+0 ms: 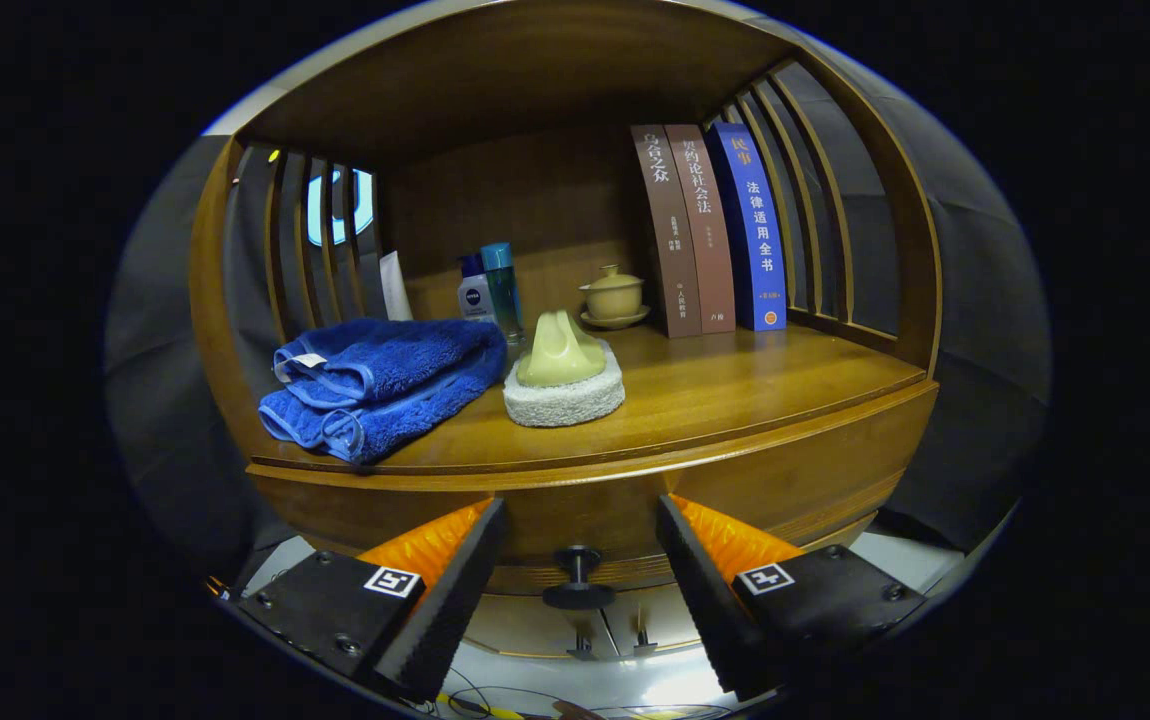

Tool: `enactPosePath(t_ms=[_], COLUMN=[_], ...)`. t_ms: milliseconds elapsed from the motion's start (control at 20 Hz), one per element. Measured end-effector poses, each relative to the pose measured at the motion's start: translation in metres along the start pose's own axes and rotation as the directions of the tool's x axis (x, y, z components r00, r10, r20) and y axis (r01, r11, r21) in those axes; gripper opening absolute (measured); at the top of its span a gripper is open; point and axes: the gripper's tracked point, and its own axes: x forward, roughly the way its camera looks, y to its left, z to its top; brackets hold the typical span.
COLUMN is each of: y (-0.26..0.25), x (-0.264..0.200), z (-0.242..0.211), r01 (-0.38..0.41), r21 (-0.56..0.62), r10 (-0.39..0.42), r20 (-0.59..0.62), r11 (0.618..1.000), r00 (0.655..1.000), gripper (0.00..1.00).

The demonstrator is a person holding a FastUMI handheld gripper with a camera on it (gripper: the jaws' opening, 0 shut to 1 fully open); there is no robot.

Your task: Pull open the drawer, take out the items inside it, and place them on the countertop above the cabinet.

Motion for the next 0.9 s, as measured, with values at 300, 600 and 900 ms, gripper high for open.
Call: enactPosePath(t_ms=[300,600,900], y=[-0.001,0.006,0.027], x=[-0.005,-0.043,-0.106], z=[-0.004,0.038,0.129], r01=[-0.017,-0.029,-0.066], r21=[0.016,-0.043,-0.078], r10=[0.018,0.030,0.078], r20=[-0.030,0.030,0.164], r11=[1.000,0.999,0.995], r00=[0.999,0.999,0.983], gripper=[1.00,1.00,0.99])
